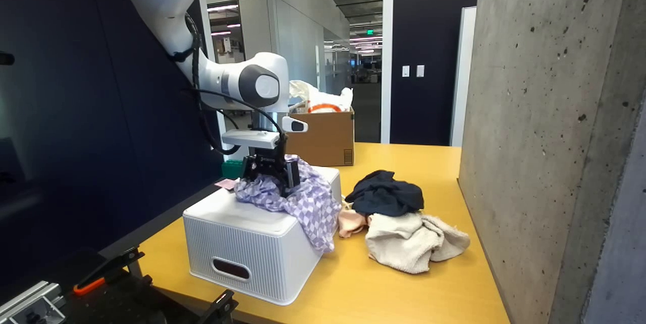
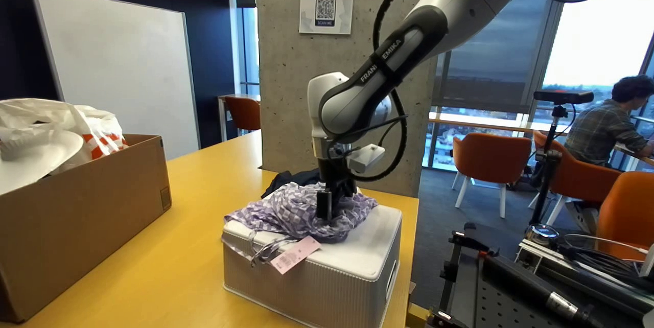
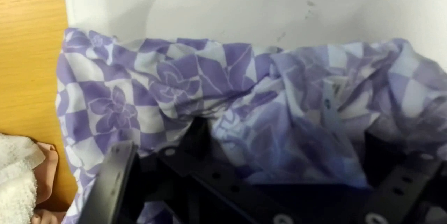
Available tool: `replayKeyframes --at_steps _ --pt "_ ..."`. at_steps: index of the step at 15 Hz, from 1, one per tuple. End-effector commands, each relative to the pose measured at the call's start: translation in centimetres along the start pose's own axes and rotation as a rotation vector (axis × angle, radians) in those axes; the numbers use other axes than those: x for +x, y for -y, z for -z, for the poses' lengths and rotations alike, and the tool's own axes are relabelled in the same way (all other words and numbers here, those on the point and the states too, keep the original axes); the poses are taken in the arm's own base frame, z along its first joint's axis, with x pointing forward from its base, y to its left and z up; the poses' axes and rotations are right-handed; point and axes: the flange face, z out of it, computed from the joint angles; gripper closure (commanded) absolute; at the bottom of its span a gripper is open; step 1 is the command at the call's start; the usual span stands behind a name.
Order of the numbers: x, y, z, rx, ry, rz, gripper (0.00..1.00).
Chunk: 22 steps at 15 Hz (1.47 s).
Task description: Remove the checked cloth from the white basket, put it on the table and put the blue shirt on the white basket
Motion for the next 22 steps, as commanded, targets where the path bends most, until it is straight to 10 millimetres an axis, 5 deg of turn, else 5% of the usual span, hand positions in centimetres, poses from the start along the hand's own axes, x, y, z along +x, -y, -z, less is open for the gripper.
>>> replayKeyframes --at_steps 1,6,9,13,18,22 --pt "0.6 0.3 -0.5 0.019 0.011 0.022 0.41" --pt "0.8 0.6 0.2 0.022 0.003 0.027 0.79" --pt "1.3 0.3 3.2 -0.013 -0.027 0.017 0.99" --pt "1.3 -1.7 9.5 -0.038 -0.106 -0.011 1.0" --pt "-1.4 -9.2 17.3 -0.064 -0.22 -0.124 1.0" --pt "-4.9 -17.4 20.6 -0.079 -0.273 -0.258 1.0"
